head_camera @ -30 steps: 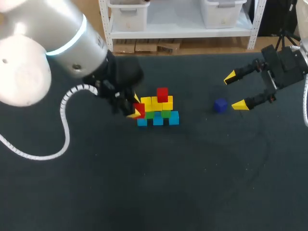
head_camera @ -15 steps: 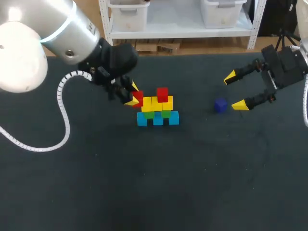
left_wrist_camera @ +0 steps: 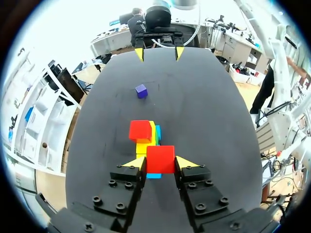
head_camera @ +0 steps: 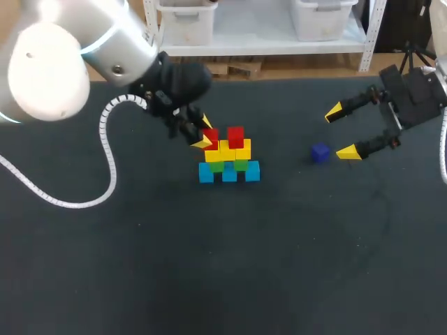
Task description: Place the blue cubes, place green cubes on the blue cubes, place the yellow cubes on the green cubes, then place the red cubes on the yellow cubes, and place purple cube on the red cubes.
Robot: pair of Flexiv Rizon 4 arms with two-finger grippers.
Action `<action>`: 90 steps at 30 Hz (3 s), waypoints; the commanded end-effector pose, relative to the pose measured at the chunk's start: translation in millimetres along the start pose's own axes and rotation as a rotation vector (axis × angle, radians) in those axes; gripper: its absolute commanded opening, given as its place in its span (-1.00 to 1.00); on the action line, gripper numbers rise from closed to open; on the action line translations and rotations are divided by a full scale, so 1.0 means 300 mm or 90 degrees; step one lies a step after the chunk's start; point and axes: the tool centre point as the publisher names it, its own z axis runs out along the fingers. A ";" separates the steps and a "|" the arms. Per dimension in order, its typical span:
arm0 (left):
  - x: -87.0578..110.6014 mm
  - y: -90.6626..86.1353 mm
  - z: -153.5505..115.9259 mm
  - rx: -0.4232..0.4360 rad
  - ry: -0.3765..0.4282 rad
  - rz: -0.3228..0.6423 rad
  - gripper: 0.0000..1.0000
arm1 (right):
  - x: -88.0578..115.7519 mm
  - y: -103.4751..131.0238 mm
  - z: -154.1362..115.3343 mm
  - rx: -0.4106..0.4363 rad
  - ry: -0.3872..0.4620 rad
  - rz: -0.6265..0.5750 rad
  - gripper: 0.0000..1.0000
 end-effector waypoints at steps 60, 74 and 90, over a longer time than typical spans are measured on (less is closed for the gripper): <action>0.010 0.097 0.105 0.023 -0.042 -0.018 -1.00 | 0.001 -0.001 0.001 0.000 -0.001 0.000 1.00; 0.009 0.094 0.113 0.026 -0.043 -0.023 -1.00 | 0.001 -0.001 0.001 0.000 -0.001 0.000 1.00; 0.010 0.091 0.117 0.027 -0.043 -0.029 -1.00 | 0.001 -0.001 0.001 0.000 -0.001 0.000 1.00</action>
